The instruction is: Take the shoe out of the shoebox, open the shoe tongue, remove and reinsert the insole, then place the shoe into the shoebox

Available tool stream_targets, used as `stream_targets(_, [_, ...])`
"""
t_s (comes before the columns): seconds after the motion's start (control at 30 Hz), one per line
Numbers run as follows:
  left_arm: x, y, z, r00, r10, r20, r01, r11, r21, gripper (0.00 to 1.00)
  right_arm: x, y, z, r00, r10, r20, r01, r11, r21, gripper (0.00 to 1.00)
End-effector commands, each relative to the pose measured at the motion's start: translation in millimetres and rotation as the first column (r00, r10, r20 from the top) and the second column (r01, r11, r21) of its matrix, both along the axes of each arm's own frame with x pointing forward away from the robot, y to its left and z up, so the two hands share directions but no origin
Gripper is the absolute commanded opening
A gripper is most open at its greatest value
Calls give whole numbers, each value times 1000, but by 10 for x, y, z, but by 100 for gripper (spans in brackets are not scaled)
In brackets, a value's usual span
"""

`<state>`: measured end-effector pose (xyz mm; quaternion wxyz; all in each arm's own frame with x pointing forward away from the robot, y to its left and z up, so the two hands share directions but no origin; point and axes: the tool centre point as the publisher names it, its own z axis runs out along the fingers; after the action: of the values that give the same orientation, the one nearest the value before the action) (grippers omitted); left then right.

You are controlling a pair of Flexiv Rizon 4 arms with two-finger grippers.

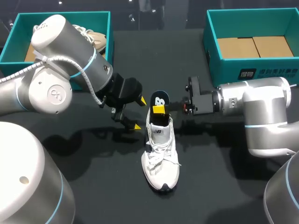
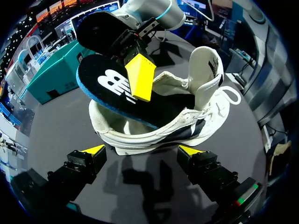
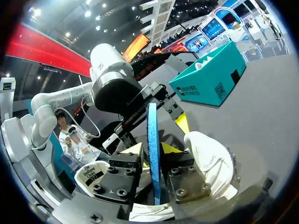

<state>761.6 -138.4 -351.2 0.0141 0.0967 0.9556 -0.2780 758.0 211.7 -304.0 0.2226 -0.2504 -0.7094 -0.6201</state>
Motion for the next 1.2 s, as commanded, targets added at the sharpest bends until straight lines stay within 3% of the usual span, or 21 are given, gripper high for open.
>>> stream_targets(0.03, [-6, 6, 5, 1000, 0, 1, 0, 1000, 2, 100, 50, -56, 62, 1000, -5, 1, 5, 1000, -10, 21])
stream_targets(0.13, [-6, 6, 5, 1000, 0, 1, 0, 1000, 2, 100, 100, -73, 54, 1000, -13, -1, 13, 1000, -9, 15])
stream_targets(0.2, [-6, 6, 5, 1000, 0, 1, 0, 1000, 2, 100, 119, -61, 20, 1000, -12, -10, 12, 1000, -5, 0])
stream_targets(0.5, [-6, 6, 5, 1000, 0, 1, 0, 1000, 2, 100, -95, -1, -265, 995, 1, -101, 0, 1000, 9, 0])
stream_targets(0.7, [-6, 6, 5, 1000, 0, 1, 0, 1000, 2, 100, -211, 35, -315, 992, -2, -130, 1, 1000, -5, 0])
stream_targets(0.73, [-6, 6, 5, 1000, 0, 1, 0, 1000, 2, 100, -209, 39, -295, 992, -5, -123, 4, 1000, -6, 4])
stream_targets(0.77, [-6, 6, 5, 1000, 0, 1, 0, 1000, 2, 100, -196, 37, -266, 994, -8, -113, 8, 1000, -6, 19])
stream_targets(0.87, [-6, 6, 5, 1000, 0, 1, 0, 1000, 2, 100, -150, 36, -158, 997, -11, -77, 10, 1000, -14, 38])
stream_targets(1.1, [-6, 6, 5, 1000, 0, 1, 0, 1000, 2, 100, -42, -23, 23, 1000, -9, -18, 8, 999, -42, 40])
stream_targets(1.17, [-6, 6, 5, 1000, 0, 1, 0, 1000, 2, 100, -5, -38, 34, 1000, -10, -13, 9, 999, -47, 37])
stream_targets(1.2, [-6, 6, 5, 1000, 0, 1, 0, 1000, 2, 100, 13, -40, 31, 1000, -9, -13, 9, 999, -47, 31])
